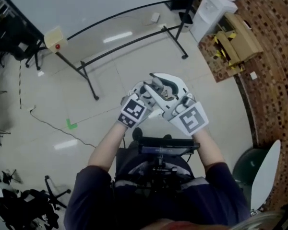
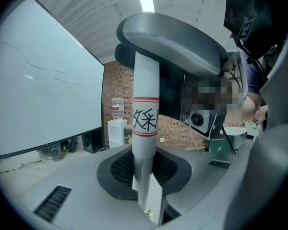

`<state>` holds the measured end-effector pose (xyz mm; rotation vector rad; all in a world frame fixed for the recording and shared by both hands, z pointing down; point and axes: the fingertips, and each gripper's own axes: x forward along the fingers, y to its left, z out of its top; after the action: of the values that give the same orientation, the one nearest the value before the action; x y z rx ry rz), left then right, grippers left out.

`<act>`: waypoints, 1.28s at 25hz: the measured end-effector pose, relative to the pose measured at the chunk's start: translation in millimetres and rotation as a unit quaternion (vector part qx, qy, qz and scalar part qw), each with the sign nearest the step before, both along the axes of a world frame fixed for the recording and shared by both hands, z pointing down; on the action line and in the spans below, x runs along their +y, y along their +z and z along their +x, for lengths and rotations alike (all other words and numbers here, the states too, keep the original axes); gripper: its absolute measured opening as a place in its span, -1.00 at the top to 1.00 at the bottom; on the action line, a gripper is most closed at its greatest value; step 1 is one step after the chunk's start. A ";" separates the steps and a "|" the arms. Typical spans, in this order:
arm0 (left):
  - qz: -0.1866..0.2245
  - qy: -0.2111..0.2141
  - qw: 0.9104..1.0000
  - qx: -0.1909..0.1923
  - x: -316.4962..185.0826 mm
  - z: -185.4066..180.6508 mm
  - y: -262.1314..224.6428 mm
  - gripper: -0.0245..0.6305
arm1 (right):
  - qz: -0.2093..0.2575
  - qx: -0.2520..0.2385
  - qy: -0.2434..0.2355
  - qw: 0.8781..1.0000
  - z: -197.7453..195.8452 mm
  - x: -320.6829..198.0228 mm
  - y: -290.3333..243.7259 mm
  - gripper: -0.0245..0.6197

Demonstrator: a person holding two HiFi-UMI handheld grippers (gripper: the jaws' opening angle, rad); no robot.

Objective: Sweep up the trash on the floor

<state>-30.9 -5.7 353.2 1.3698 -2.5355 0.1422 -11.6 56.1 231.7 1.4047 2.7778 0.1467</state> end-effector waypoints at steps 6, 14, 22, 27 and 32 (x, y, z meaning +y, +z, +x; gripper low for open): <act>-0.032 -0.058 0.998 0.013 0.6 14.7 16.0 0.78 | -0.026 0.013 0.001 1.000 10.0 -13.2 8.0 0.56; -0.051 -0.123 0.991 0.003 20.2 35.0 25.2 0.81 | -0.026 0.003 -0.003 1.000 30.2 0.4 23.5 0.55; 0.020 -0.180 0.983 0.004 33.6 24.4 11.5 0.81 | -0.059 0.015 -0.021 0.998 23.0 20.5 7.2 0.59; 0.029 -0.213 0.977 -0.007 75.7 19.1 0.8 0.80 | -0.052 0.001 -0.048 0.998 22.9 59.9 -2.2 0.59; -0.010 -0.256 0.966 -0.039 123.0 6.5 -12.5 0.80 | -0.067 -0.008 -0.068 0.995 14.2 97.1 -16.1 0.57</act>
<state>-24.3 117.3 340.7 0.6739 -2.8473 0.1218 2.6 153.2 215.6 1.5436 2.6127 -0.0295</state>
